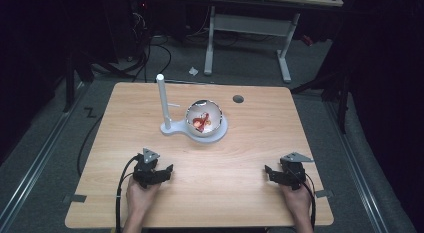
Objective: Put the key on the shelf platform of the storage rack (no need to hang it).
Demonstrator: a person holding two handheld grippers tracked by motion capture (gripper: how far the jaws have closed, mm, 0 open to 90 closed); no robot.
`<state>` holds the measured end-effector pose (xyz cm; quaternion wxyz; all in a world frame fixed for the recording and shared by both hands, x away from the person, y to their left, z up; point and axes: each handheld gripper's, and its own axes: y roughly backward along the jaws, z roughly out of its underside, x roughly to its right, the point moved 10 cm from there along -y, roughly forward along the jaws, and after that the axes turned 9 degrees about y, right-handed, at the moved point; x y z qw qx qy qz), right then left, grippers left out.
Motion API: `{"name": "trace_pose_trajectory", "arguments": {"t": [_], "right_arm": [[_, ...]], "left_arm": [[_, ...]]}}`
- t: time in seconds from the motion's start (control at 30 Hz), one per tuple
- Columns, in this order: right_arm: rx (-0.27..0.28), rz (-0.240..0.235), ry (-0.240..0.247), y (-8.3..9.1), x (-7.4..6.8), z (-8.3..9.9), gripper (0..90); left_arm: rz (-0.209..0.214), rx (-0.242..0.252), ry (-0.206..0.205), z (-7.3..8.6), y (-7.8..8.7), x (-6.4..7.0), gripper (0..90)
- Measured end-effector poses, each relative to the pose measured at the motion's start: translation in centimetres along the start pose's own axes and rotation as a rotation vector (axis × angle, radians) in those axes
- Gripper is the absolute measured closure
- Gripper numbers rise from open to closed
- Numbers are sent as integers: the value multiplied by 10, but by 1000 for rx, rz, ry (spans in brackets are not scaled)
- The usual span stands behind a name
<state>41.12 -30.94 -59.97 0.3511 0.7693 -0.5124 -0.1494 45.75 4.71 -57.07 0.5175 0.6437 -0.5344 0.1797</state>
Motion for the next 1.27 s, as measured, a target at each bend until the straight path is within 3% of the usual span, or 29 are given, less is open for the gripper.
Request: {"name": "trace_pose_trajectory", "arguments": {"t": [0.17,0.23,0.4,0.43,0.6,0.7,1.27], "right_arm": [[0,0,0,0,0,0,293],[0,0,1,0,0,0,293],[0,0,0,0,0,0,294],[0,0,0,0,0,0,293],[0,0,0,0,0,0,294],[0,0,0,0,0,0,294],[1,-1,-1,0,0,0,294]], "left_arm": [[3,0,-21,3,-2,-1,306],[-7,10,-10,3,-3,-1,305],[-10,19,-47,6,-5,-4,294],[-17,19,-36,7,-5,-4,294],[-3,26,-58,8,-6,-4,285],[7,34,-34,8,-5,-4,273],[7,49,-29,7,-5,-4,258]]}}
